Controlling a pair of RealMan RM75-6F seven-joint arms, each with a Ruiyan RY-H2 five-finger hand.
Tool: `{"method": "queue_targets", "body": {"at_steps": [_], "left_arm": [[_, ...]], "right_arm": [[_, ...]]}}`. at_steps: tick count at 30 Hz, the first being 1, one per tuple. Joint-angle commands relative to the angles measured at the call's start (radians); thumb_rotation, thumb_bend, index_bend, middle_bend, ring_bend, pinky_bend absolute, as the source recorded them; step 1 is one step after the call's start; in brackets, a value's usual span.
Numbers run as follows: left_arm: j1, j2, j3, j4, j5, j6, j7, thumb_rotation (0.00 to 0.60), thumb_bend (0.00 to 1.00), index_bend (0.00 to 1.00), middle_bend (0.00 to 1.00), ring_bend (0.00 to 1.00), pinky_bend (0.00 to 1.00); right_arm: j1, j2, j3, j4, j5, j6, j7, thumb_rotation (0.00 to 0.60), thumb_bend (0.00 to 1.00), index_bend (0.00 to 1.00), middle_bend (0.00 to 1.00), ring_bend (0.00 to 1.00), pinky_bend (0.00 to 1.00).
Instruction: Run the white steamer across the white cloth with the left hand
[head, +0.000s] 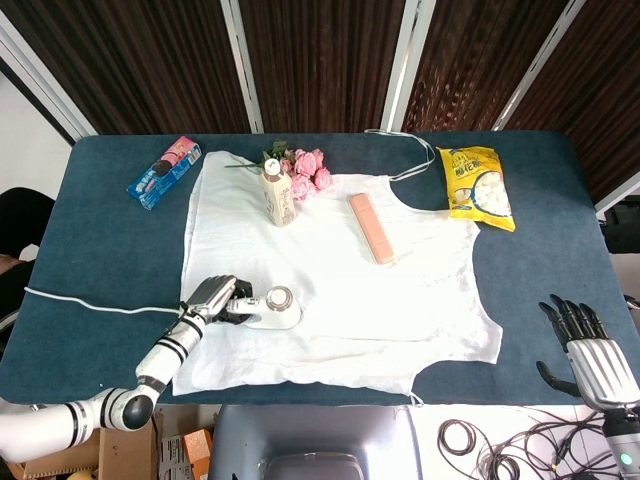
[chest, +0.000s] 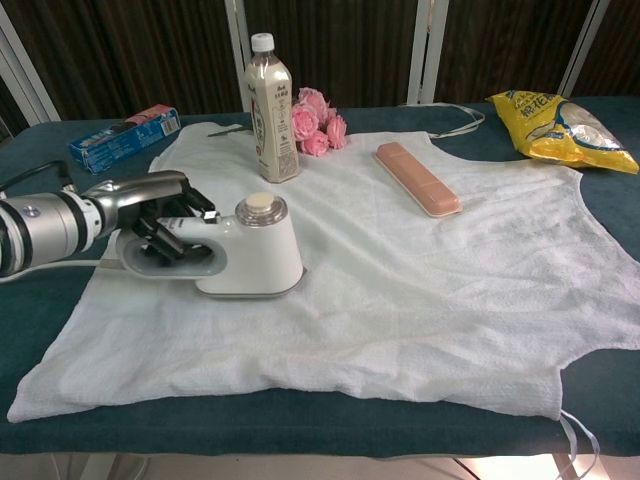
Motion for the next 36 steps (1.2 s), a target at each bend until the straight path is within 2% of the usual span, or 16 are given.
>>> {"method": "queue_targets", "body": {"at_steps": [1, 11, 18, 23, 28, 36], "left_arm": [[-0.001, -0.007, 0.007, 0.006, 0.009, 0.004, 0.002, 0.6, 0.51, 1.0, 0.87, 0.82, 0.77], [-0.043, -0.11, -0.039, 0.212, -0.049, 0.047, 0.043, 0.6, 0.5, 1.0, 0.87, 0.82, 0.77], [-0.074, -0.184, -0.069, 0.392, -0.098, 0.032, 0.059, 0.6, 0.5, 1.0, 0.87, 0.82, 0.77], [-0.087, -0.212, -0.096, 0.472, -0.108, 0.032, 0.047, 0.6, 0.5, 1.0, 0.87, 0.82, 0.77], [-0.072, -0.179, -0.098, 0.455, -0.104, 0.043, 0.06, 0.6, 0.49, 1.0, 0.87, 0.82, 0.77], [0.023, -0.008, -0.072, 0.195, -0.038, 0.103, 0.024, 0.6, 0.49, 1.0, 0.87, 0.82, 0.77]], "right_arm": [[-0.002, 0.001, 0.001, 0.0, 0.0, 0.004, 0.003, 0.6, 0.26, 0.0, 0.0, 0.0, 0.0], [-0.006, 0.011, 0.002, 0.007, 0.0, 0.012, 0.031, 0.6, 0.26, 0.0, 0.0, 0.0, 0.0], [-0.002, 0.009, -0.002, 0.008, -0.004, 0.003, 0.027, 0.6, 0.26, 0.0, 0.0, 0.0, 0.0], [0.003, 0.005, -0.006, 0.005, -0.006, -0.009, 0.012, 0.6, 0.26, 0.0, 0.0, 0.0, 0.0], [0.001, 0.004, -0.007, 0.005, -0.007, -0.007, 0.009, 0.6, 0.26, 0.0, 0.0, 0.0, 0.0], [0.004, -0.001, -0.008, 0.004, -0.007, -0.012, -0.003, 0.6, 0.26, 0.0, 0.0, 0.0, 0.0]]}}
